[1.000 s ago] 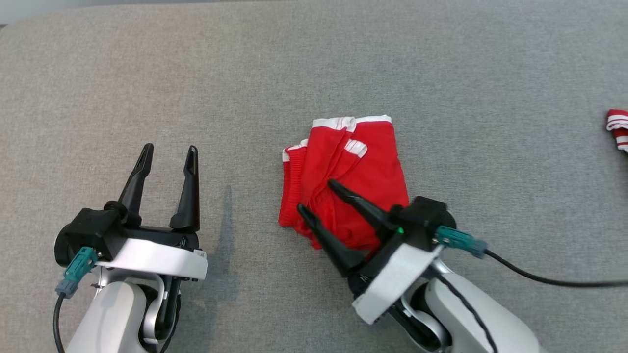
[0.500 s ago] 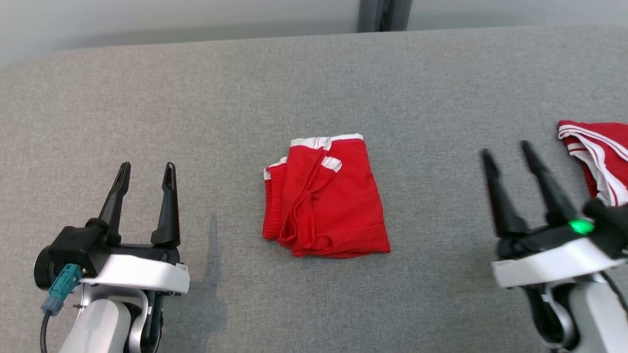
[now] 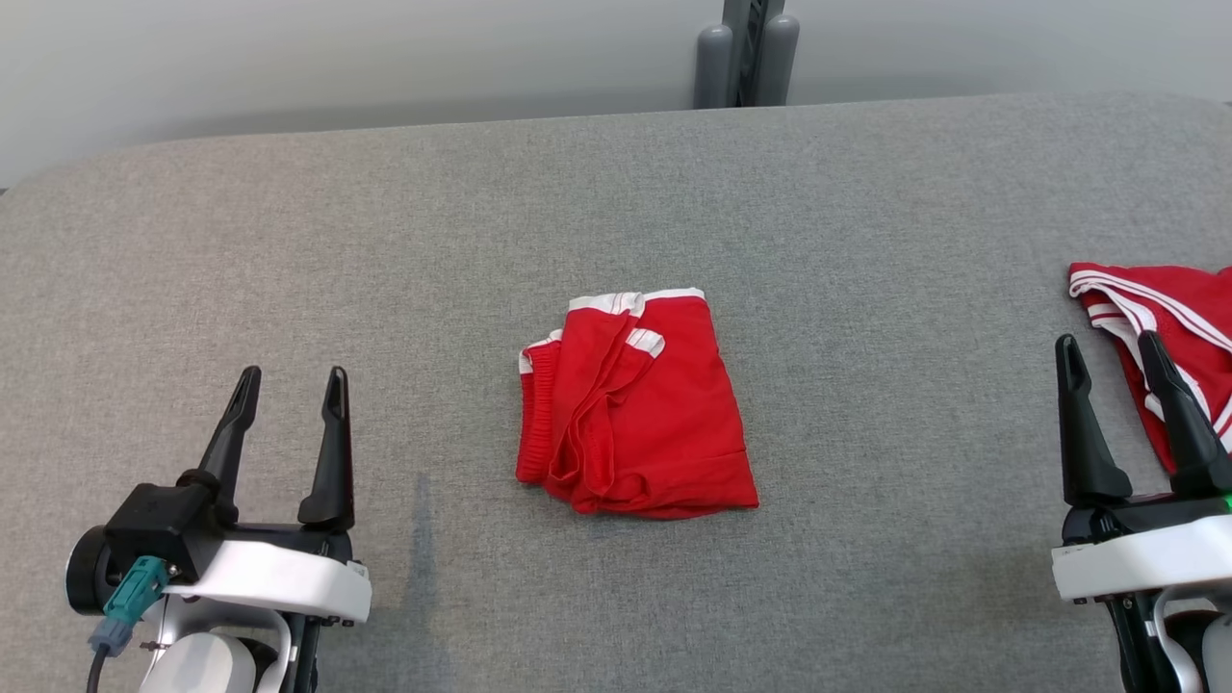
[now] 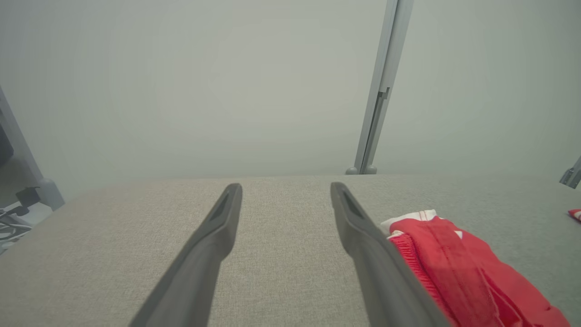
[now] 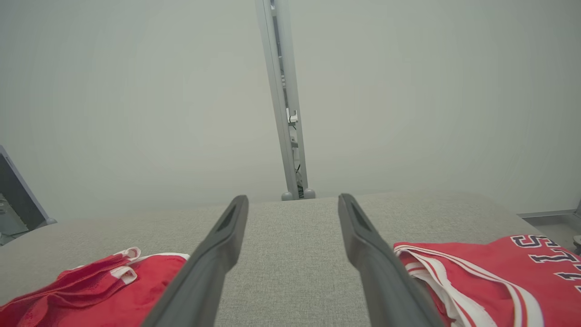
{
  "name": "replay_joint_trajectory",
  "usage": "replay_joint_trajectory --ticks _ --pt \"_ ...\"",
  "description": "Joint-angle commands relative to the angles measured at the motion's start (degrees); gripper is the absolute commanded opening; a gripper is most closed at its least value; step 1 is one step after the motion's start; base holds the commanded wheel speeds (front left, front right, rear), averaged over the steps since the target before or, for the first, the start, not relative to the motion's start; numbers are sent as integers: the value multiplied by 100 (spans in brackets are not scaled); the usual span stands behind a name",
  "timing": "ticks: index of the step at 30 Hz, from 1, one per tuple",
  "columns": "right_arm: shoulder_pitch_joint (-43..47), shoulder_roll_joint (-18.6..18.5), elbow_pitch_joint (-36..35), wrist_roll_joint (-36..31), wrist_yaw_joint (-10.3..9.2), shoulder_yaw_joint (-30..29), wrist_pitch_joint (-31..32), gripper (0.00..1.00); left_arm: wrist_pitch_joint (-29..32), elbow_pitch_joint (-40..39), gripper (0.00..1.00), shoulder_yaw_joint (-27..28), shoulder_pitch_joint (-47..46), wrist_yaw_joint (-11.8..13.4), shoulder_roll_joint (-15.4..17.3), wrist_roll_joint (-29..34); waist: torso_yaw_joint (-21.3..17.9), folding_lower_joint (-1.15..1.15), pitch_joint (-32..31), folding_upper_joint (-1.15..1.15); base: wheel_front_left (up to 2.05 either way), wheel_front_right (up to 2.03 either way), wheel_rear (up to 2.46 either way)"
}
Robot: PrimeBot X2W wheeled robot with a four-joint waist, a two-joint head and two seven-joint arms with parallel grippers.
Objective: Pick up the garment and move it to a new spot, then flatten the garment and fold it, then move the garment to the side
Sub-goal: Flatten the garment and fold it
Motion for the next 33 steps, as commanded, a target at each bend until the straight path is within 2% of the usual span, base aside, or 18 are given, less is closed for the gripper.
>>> replay_joint_trajectory --ticks 1,14,15,16,24,29,33 --pt "33 -9 -32 -25 0 -9 13 100 11 -21 100 10 30 21 35 -11 5 0 -1 0 0 0 0" --pt "-79 -44 -101 -28 0 58 271 100 16 -113 100 -25 -96 47 23 -77 153 0 110 0 0 0 0" --pt "-117 -49 -76 -4 0 112 314 55 10 -120 100 -35 -119 37 20 -76 180 0 143 0 0 0 0" --pt "-156 -54 -32 16 0 187 357 0 4 -122 100 -46 -142 25 16 -72 209 0 179 0 0 0 0" --pt "-752 -33 661 263 0 1344 523 0 -79 -37 100 -182 -414 -73 -131 -53 558 0 527 0 0 0 0" --pt "-1316 -13 1327 507 0 2262 606 0 -142 71 100 -271 -611 -146 -240 -46 807 0 733 0 0 0 0" --pt "-1695 -45 1895 674 0 2768 656 0 -189 176 100 -321 -712 -204 -327 -46 975 0 818 0 0 0 0"
